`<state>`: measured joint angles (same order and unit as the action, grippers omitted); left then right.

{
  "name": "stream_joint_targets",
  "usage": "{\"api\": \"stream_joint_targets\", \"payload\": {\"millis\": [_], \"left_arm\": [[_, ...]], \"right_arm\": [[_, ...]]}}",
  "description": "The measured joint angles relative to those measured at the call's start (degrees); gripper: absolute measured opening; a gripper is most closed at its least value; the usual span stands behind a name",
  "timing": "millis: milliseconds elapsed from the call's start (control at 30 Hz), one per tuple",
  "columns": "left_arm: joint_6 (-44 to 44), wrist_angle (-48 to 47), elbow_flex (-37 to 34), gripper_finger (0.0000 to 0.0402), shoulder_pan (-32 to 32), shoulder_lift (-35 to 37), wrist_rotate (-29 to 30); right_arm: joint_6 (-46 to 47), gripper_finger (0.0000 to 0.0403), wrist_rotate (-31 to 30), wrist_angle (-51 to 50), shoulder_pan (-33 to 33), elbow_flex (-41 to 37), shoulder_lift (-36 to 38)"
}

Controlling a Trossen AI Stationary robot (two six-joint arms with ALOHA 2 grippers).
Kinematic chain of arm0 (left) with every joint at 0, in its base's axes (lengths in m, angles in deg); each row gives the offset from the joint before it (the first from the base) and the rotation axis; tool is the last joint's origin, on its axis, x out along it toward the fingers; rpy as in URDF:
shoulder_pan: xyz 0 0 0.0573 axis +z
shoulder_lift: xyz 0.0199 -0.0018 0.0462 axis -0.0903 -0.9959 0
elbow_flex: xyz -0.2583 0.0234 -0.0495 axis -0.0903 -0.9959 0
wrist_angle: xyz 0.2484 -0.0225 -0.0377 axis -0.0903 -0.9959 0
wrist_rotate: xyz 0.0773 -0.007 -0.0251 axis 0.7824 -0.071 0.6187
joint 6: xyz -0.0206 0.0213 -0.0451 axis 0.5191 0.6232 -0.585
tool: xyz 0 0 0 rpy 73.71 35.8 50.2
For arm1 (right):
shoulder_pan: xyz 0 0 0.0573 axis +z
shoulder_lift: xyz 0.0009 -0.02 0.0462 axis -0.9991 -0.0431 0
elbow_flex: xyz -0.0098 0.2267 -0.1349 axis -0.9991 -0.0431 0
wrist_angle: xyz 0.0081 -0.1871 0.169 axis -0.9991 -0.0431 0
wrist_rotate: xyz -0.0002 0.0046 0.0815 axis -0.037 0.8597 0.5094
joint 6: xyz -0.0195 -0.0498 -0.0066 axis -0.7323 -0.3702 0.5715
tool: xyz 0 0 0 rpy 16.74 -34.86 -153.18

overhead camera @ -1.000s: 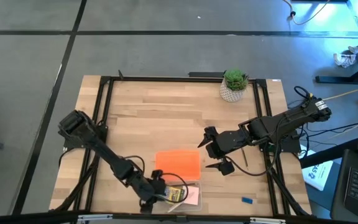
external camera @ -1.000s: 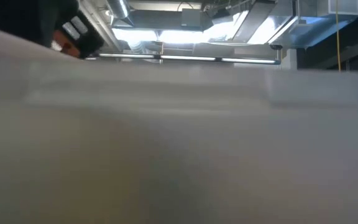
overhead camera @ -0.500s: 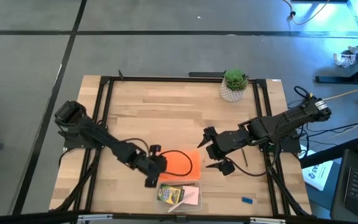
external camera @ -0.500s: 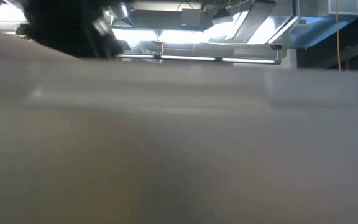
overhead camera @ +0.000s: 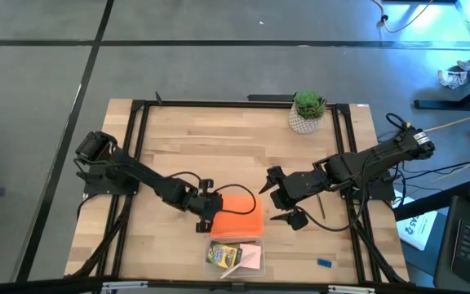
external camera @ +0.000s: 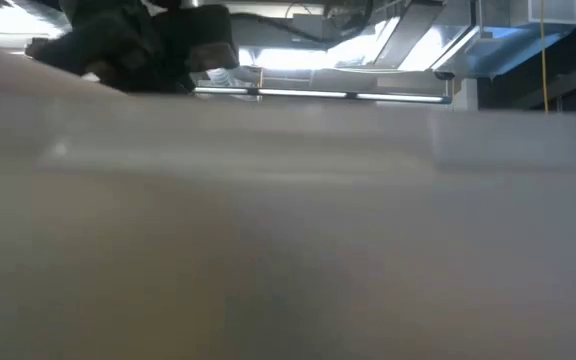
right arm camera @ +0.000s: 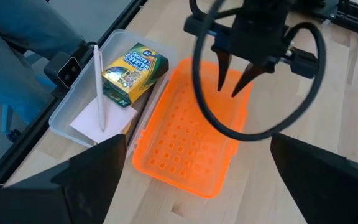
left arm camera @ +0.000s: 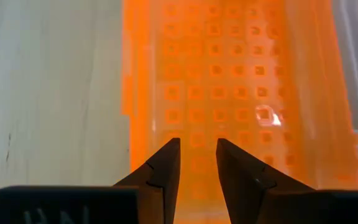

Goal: Pack school essentials
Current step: Adjust the supply box

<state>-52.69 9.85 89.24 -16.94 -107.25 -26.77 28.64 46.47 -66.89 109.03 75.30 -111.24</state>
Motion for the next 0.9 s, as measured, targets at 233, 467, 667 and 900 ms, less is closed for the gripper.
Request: {"api": "stream_joint_targets", "payload": {"millis": [233,467,667,900], "left_arm": [[-0.05,0.66,-1.48,0.0096,0.5,0.0,-0.05],[-0.08,0.58,-1.48,0.0096,2.56,0.0,3.24],[-0.51,0.56,-1.48,0.0096,4.56,0.0,3.16],[-0.48,0.56,-1.48,0.0096,6.47,0.0,3.87]], "right_arm": [[-0.04,0.0398,0.0,0.0,0.0,0.0,0.0],[-0.04,0.0398,0.0,-0.02,0.0,-0.02,0.0],[-0.04,0.0398,0.0,-0.02,0.0,-0.02,0.0],[-0.06,0.0398,0.0,-0.04,0.0,-0.02,0.0]]}}
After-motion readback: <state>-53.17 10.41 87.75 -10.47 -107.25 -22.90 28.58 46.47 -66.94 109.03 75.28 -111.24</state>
